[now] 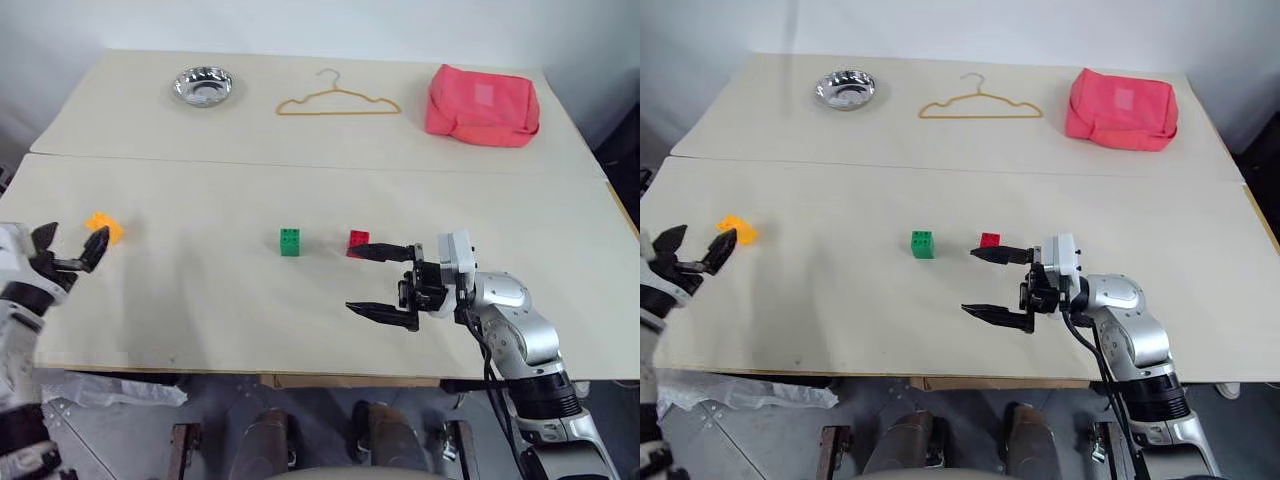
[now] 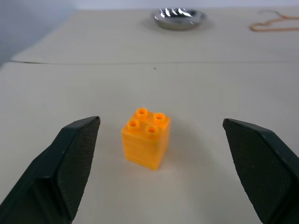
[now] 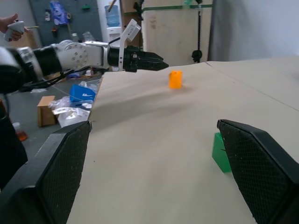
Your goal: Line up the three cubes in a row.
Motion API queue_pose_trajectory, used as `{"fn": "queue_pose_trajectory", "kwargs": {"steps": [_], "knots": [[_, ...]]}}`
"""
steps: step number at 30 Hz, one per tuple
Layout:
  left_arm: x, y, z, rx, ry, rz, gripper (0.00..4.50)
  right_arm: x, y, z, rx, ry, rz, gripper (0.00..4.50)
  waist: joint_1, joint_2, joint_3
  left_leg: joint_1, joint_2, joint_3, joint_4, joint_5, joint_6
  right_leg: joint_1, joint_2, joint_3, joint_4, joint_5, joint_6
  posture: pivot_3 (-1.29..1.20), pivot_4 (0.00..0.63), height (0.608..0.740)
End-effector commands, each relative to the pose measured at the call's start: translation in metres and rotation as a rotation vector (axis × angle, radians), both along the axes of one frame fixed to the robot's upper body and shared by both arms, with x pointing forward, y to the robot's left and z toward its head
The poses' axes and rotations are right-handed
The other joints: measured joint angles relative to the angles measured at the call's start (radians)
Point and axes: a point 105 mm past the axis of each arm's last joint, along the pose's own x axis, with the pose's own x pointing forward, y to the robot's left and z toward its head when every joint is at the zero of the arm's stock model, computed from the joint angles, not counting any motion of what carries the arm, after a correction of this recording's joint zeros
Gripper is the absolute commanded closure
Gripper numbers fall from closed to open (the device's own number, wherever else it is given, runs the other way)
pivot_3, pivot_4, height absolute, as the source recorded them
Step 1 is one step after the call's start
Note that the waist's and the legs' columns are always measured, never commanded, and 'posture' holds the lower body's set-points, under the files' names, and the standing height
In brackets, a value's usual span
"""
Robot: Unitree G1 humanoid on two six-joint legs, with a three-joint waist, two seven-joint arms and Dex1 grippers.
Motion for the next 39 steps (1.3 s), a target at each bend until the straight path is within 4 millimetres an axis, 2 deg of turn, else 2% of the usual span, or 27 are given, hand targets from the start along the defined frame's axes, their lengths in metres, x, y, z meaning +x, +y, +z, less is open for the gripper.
{"fn": "queue_pose_trajectory", "kwargs": {"steps": [1, 6, 10, 14, 18, 25, 27, 30, 33, 36, 39], "knots": [[0.006, 0.013, 0.008, 0.040, 0.006, -0.055, 0.02, -0.003, -0.003, 0.009, 0.008, -0.042, -0.006, 0.00, -0.001, 0.000, 0.000, 0.001, 0.000, 0.002, -0.001, 0.000, 0.000, -0.001, 0.000, 0.000, 0.000, 0.000, 0.000, 0.00, 0.150, 0.740], [0.030, -0.002, 0.011, 0.060, 0.091, -0.215, 0.02, -0.004, -0.004, 0.010, 0.003, -0.045, -0.019, 0.00, 0.005, 0.000, 0.000, 0.000, -0.001, 0.004, -0.001, 0.000, 0.000, -0.001, 0.000, 0.000, 0.001, 0.000, 0.000, 0.00, 0.150, 0.740], [0.039, -0.001, 0.003, 0.083, 0.169, -0.198, 0.02, -0.007, -0.003, 0.010, 0.004, -0.047, -0.025, 0.00, -0.002, 0.000, 0.000, 0.000, -0.003, 0.005, -0.001, 0.000, 0.000, -0.002, 0.000, -0.001, 0.001, 0.000, 0.000, 0.00, 0.150, 0.740], [0.037, 0.006, 0.000, 0.099, 0.213, -0.178, 0.02, -0.008, -0.004, 0.010, 0.006, -0.043, -0.041, 0.00, -0.013, -0.001, 0.000, 0.000, -0.003, 0.007, -0.002, 0.000, 0.000, -0.004, 0.001, -0.001, 0.001, 0.000, 0.000, 0.00, 0.150, 0.740], [0.033, 0.013, -0.004, 0.103, 0.241, -0.149, 0.79, -0.009, -0.006, 0.008, 0.002, -0.038, -0.049, 0.00, -0.023, -0.001, 0.000, 0.000, -0.002, 0.007, -0.002, 0.000, 0.000, -0.004, 0.000, -0.001, 0.001, 0.000, 0.000, 0.00, 0.150, 0.740], [0.027, 0.014, -0.018, 0.095, 0.294, -0.160, 2.92, -0.009, -0.007, 0.010, -0.004, -0.042, -0.046, 0.00, -0.021, -0.001, 0.000, 0.000, 0.000, 0.006, -0.001, 0.000, 0.000, -0.004, -0.002, -0.001, 0.003, 0.000, 0.000, 0.00, 0.150, 0.740], [0.031, 0.000, -0.008, 0.069, 0.228, -0.253, 2.99, -0.009, -0.008, 0.010, -0.008, -0.045, -0.052, 0.00, -0.021, -0.001, 0.000, 0.000, 0.000, 0.006, -0.001, 0.000, 0.000, -0.004, -0.002, -0.001, 0.003, 0.000, 0.000, 0.00, 0.150, 0.740], [0.041, -0.032, 0.015, 0.100, 0.119, -0.446, 2.99, -0.003, -0.017, 0.013, 0.007, -0.046, -0.110, 0.00, -0.018, -0.001, 0.000, 0.000, 0.000, 0.006, -0.001, 0.000, 0.000, -0.004, -0.002, -0.001, 0.003, 0.000, 0.000, 0.00, 0.150, 0.740], [0.044, -0.062, 0.017, 0.178, 0.134, -0.622, 2.99, -0.001, -0.024, 0.013, -0.002, -0.055, -0.143, 0.00, -0.008, -0.002, 0.000, -0.001, 0.000, 0.006, 0.001, 0.000, 0.001, -0.004, -0.002, -0.001, 0.003, 0.000, 0.000, 0.00, 0.150, 0.740], [0.048, -0.123, 0.012, 0.406, 0.214, -0.962, 2.99, 0.007, -0.053, 0.014, -0.059, -0.067, -0.213, 0.00, 0.003, -0.002, 0.000, -0.001, -0.001, 0.007, 0.001, 0.000, 0.001, -0.004, -0.002, -0.001, 0.003, 0.000, 0.000, 0.00, 0.150, 0.740], [0.058, -0.166, 0.010, 0.521, 0.201, -1.127, 2.99, -0.002, -0.072, 0.007, -0.137, -0.018, -0.186, 0.00, 0.021, -0.002, 0.000, -0.001, -0.002, 0.010, 0.002, 0.001, 0.002, -0.003, -0.003, -0.001, 0.003, 0.000, 0.000, 0.00, 0.150, 0.740]]}}
